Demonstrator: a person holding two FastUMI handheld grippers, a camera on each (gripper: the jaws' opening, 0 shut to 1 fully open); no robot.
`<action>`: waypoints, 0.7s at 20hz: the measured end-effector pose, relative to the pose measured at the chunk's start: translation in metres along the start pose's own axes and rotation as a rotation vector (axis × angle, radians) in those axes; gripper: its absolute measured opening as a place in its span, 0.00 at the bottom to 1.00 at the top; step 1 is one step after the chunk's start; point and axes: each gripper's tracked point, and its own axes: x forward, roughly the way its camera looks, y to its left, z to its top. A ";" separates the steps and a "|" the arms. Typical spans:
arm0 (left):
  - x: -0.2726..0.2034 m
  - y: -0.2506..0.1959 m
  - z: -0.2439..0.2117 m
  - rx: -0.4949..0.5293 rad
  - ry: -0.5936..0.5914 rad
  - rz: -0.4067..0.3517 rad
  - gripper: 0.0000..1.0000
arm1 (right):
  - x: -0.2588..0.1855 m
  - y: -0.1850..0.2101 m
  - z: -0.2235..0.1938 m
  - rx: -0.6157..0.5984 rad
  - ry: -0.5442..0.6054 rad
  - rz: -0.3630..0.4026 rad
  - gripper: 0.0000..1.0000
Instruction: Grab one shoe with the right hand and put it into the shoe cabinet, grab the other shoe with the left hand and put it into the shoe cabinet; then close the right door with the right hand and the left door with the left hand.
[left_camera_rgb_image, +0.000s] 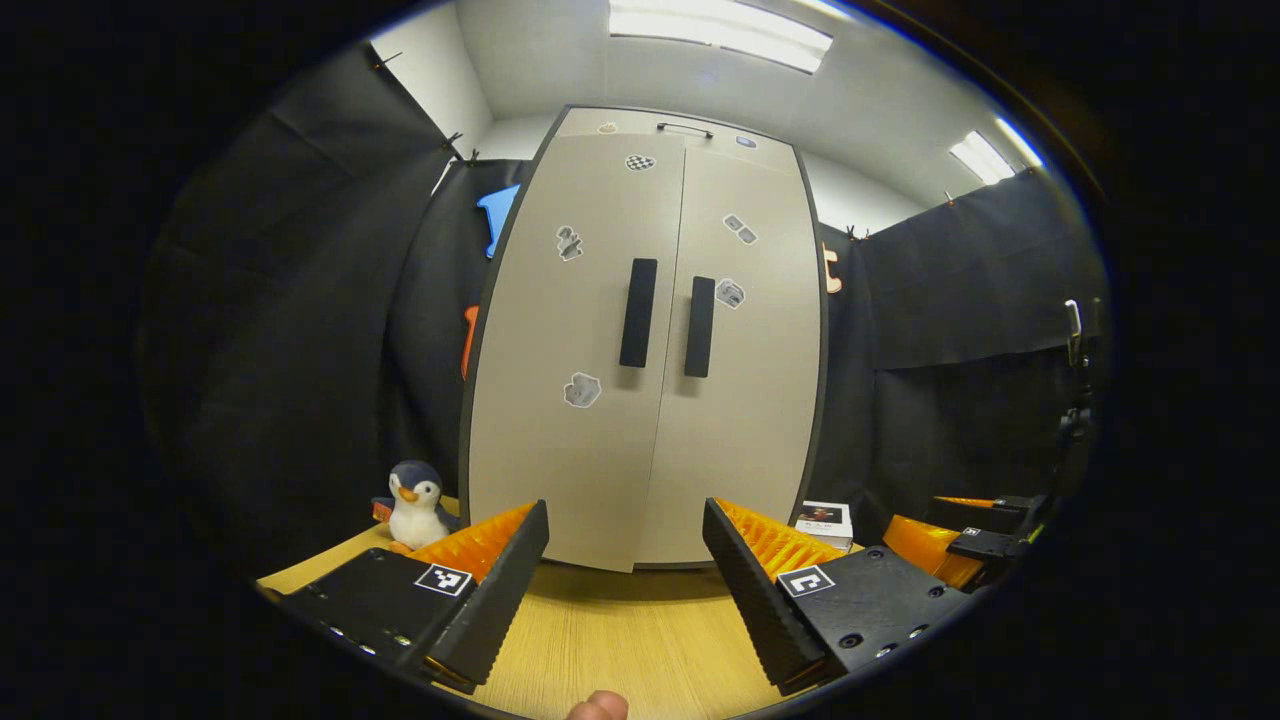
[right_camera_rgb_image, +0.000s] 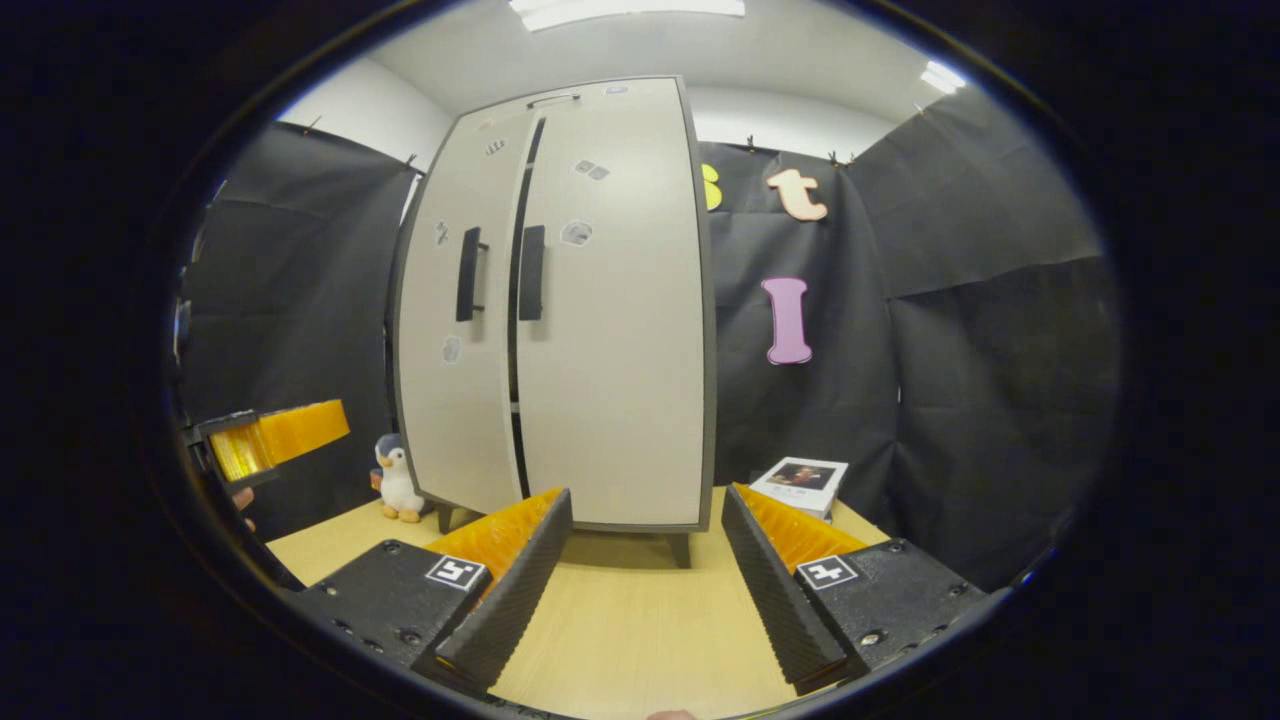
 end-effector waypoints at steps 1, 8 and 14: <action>0.000 0.000 -0.001 0.002 0.001 -0.001 0.95 | 0.000 0.000 0.000 0.001 0.001 -0.001 0.98; -0.001 -0.001 -0.002 0.004 0.001 -0.007 0.95 | -0.003 -0.002 -0.002 0.005 0.004 -0.006 0.98; -0.003 -0.002 -0.003 0.010 0.000 -0.012 0.95 | -0.006 -0.001 -0.001 0.007 0.001 -0.008 0.98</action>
